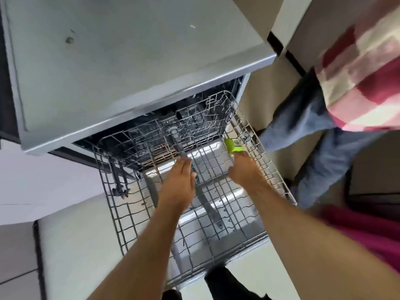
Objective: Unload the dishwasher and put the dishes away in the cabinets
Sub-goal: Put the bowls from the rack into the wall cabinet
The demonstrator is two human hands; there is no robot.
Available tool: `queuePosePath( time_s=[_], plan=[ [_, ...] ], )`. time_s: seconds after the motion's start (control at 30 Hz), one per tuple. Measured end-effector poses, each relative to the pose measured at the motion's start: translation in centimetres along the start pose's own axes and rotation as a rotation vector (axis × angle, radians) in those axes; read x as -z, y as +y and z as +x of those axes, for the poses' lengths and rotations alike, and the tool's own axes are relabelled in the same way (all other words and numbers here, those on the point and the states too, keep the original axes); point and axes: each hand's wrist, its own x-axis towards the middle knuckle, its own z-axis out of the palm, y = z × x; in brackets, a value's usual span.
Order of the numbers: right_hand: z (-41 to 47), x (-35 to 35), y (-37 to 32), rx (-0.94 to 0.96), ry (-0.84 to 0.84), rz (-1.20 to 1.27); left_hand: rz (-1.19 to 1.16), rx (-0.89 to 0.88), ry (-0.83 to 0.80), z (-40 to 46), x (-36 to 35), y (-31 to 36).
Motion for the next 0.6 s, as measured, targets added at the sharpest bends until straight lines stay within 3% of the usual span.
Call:
queuePosePath(
  time_s=[0.3, 0.6],
  plan=[
    [9.5, -2.0, 1.7, 0.174, -0.11, -0.363, 0.027, -0.029, 0.021, 2.9, -4.4, 0.4],
    [11.3, -2.4, 0.8, 0.033, -0.092, -0.493, 0.047, -0.03, 0.0, 1.7, -6.7, -1.2]
  ],
)
